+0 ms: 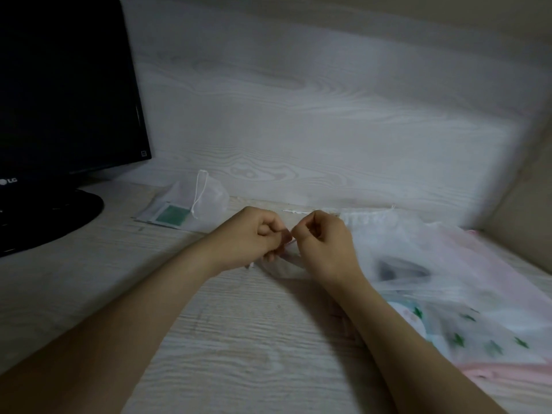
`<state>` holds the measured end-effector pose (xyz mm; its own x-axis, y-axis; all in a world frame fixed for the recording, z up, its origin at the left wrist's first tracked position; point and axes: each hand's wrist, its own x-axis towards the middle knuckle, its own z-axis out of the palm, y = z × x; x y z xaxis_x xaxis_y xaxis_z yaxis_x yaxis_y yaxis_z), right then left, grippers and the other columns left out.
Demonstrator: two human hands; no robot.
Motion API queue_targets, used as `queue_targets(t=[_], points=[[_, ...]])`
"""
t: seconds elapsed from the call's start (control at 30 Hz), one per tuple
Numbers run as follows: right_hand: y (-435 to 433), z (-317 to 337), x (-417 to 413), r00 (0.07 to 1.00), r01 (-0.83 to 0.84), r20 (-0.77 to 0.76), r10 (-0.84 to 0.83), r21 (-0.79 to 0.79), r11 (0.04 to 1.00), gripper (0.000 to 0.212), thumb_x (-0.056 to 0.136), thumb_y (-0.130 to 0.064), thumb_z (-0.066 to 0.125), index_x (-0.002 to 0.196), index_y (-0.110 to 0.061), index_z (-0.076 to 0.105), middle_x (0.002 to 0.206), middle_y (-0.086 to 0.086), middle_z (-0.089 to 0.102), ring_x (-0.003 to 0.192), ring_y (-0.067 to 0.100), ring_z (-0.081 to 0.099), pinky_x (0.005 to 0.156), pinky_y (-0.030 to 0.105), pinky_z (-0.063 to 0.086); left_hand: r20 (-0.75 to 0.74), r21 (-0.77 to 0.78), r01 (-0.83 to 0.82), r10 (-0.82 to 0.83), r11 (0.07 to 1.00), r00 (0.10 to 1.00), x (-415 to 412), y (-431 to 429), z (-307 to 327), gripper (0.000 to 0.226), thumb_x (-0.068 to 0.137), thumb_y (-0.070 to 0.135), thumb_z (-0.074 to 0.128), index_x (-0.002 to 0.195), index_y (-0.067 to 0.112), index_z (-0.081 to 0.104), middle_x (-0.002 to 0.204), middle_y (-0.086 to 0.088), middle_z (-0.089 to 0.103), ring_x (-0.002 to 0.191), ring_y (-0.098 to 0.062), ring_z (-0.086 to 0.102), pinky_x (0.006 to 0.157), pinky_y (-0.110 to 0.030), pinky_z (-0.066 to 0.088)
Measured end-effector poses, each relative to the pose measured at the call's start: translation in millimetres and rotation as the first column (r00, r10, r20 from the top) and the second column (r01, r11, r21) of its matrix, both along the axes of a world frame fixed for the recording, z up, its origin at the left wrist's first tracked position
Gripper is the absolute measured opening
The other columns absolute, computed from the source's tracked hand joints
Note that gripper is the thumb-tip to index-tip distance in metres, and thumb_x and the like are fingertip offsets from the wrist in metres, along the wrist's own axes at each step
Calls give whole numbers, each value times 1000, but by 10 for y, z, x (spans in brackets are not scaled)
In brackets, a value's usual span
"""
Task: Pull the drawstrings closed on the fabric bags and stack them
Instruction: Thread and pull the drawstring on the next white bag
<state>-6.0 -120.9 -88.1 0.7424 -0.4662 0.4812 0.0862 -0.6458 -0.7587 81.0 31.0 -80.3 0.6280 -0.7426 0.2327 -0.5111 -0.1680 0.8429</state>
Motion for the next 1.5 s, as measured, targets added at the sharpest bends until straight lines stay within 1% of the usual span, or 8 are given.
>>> queue_targets(t=[0.27, 0.47, 0.93, 1.1, 1.2, 1.3, 1.37, 1.5], points=[[-104, 14, -94, 971, 22, -201, -131, -468, 884, 46, 82, -46, 52, 53, -10, 47, 45, -2, 42, 48, 16, 44, 49, 30, 32, -41, 34, -70, 72, 997, 997, 19, 32, -2, 13, 98, 12, 72, 87, 8, 78, 75, -10, 77, 66, -20, 73, 63, -35, 57], [-69, 99, -74, 943, -224, -182, 277, 267, 937, 37, 100, -22, 60, 70, 0, 64, 54, 7, 37, 43, 13, 33, 44, 23, 28, 150, 100, -55, 39, 993, 988, -74, 46, 29, 12, 94, 14, 73, 88, 22, 80, 68, -6, 75, 67, -28, 75, 61, -38, 63], [-143, 242, -131, 949, -313, 194, 248, 660, 683, 24, 102, -28, 63, 90, -8, 71, 62, 1, 45, 50, 13, 35, 46, 25, 33, 89, -2, -53, 53, 999, 995, -12, 29, -13, 11, 98, 16, 74, 91, 18, 82, 77, -2, 78, 73, -18, 77, 58, -35, 61], [-146, 221, -101, 944, -308, 296, 148, 621, 721, 26, 103, -25, 62, 86, -8, 72, 73, 10, 62, 62, 19, 58, 55, 27, 48, 20, -28, -52, 53, 998, 998, 25, 29, -9, 10, 99, 13, 72, 96, 14, 81, 83, -3, 79, 77, -20, 77, 63, -21, 56], [-156, 201, -81, 935, -327, 312, 169, 577, 748, 16, 102, -17, 63, 110, -11, 75, 104, 7, 78, 89, 20, 74, 73, 29, 59, -23, -38, -65, 65, 997, 998, 45, 14, -19, 12, 100, 10, 70, 96, 12, 81, 84, -6, 79, 74, -17, 75, 70, -25, 56], [-202, 137, -74, 974, -192, 159, 159, 221, 956, 40, 99, -12, 64, 137, -25, 64, 127, -7, 70, 106, 1, 70, 88, 21, 57, -70, -59, -89, 85, 994, 994, 39, 6, -18, 12, 100, 12, 70, 96, 9, 81, 82, -7, 79, 70, -13, 71, 66, -20, 53], [-156, 99, -77, 988, -144, 63, 144, -13, 990, 34, 97, -16, 67, 130, -24, 69, 117, -12, 71, 95, -3, 69, 76, 15, 55, -103, -80, -109, 100, 991, 990, 28, -4, -18, 13, 100, 12, 69, 96, 8, 81, 78, -5, 78, 69, -12, 70, 64, -19, 52], [-86, 48, -60, 976, -213, 17, 216, -93, 972, 7, 92, -20, 78, 95, -14, 79, 79, -7, 78, 74, 4, 74, 70, 25, 60, -149, -85, -116, 103, 990, 983, 26, 0, -21, 14, 101, 10, 68, 100, 7, 81, 79, -5, 79, 70, -11, 70, 62, -15, 50]])
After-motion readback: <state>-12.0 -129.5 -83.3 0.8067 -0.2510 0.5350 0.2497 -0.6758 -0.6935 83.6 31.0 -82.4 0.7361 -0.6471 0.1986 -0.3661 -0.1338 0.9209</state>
